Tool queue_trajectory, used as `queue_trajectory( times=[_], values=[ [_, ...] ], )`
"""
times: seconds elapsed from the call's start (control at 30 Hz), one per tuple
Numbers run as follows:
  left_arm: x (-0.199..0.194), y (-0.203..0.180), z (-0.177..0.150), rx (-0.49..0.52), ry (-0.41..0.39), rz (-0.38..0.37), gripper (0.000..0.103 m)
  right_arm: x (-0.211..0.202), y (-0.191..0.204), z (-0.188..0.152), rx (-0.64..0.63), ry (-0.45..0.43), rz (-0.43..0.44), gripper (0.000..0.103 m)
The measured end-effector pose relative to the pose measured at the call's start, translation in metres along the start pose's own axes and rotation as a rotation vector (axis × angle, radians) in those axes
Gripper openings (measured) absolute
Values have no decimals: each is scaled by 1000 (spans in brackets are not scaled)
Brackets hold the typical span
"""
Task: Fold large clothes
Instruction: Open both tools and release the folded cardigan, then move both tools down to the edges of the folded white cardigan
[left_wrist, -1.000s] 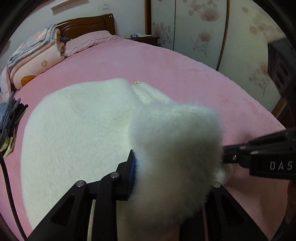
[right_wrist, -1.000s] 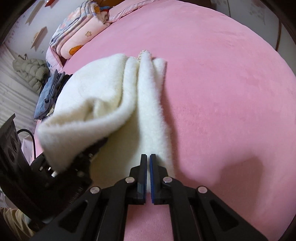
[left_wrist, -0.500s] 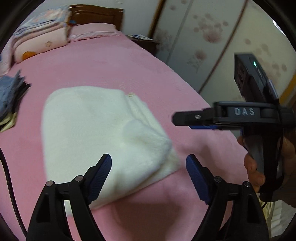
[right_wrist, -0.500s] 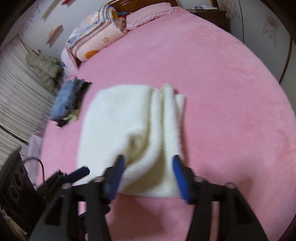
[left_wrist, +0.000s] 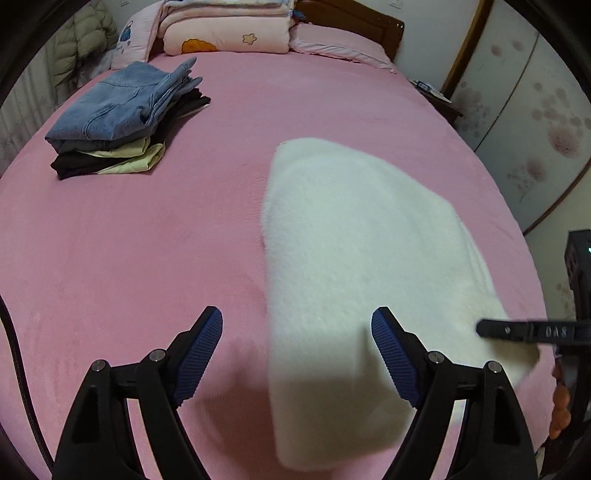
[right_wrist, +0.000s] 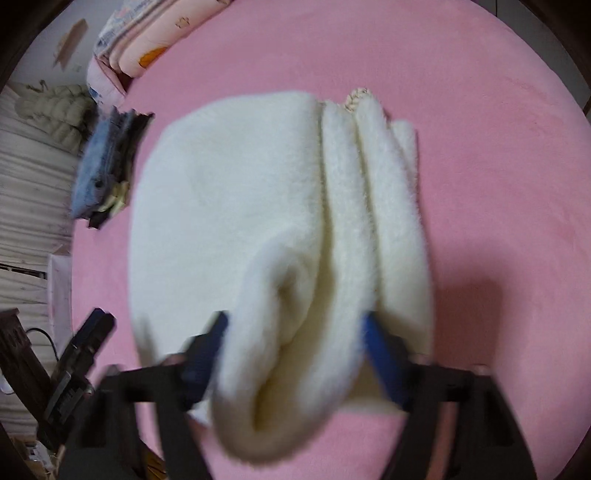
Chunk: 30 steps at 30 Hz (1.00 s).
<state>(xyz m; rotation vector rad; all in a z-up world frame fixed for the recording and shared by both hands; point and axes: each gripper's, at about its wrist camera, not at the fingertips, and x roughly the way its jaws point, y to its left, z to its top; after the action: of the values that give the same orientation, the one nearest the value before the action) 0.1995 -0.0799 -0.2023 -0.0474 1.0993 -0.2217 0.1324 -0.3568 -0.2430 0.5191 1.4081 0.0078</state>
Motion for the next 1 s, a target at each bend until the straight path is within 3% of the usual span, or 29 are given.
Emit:
queue_trajectory(
  times=[0.1, 0.17, 0.27, 0.33, 0.4, 0.57, 0.7, 0.9, 1.0],
  values=[
    [20, -2, 5, 10, 45, 2, 82, -3, 5, -6, -99, -25, 17, 25],
    [21, 0, 5, 15, 39, -15, 82, -14, 7, -12, -143, -70, 19, 21],
    [16, -14, 7, 55, 11, -46, 82, -48, 5, -28, -164, -203, 39, 7],
    [17, -26, 3, 85, 2, -71, 82, -60, -2, -43, -162, -264, 25, 7],
    [24, -39, -6, 121, 28, -92, 82, -51, -14, -53, -148, -271, -14, 7],
    [25, -68, -21, 232, -24, -1, 93, -31, -27, -66, -95, -280, -49, 7],
    [22, -74, -26, 251, -44, 1, 94, -34, -22, -78, -118, -320, -115, 6],
    [35, -89, -41, 363, -77, 81, 102, 0, -28, -74, -50, -264, -132, 7],
    [38, -86, -37, 344, -68, 83, 103, 7, -28, -70, -27, -254, -134, 9]
  ],
)
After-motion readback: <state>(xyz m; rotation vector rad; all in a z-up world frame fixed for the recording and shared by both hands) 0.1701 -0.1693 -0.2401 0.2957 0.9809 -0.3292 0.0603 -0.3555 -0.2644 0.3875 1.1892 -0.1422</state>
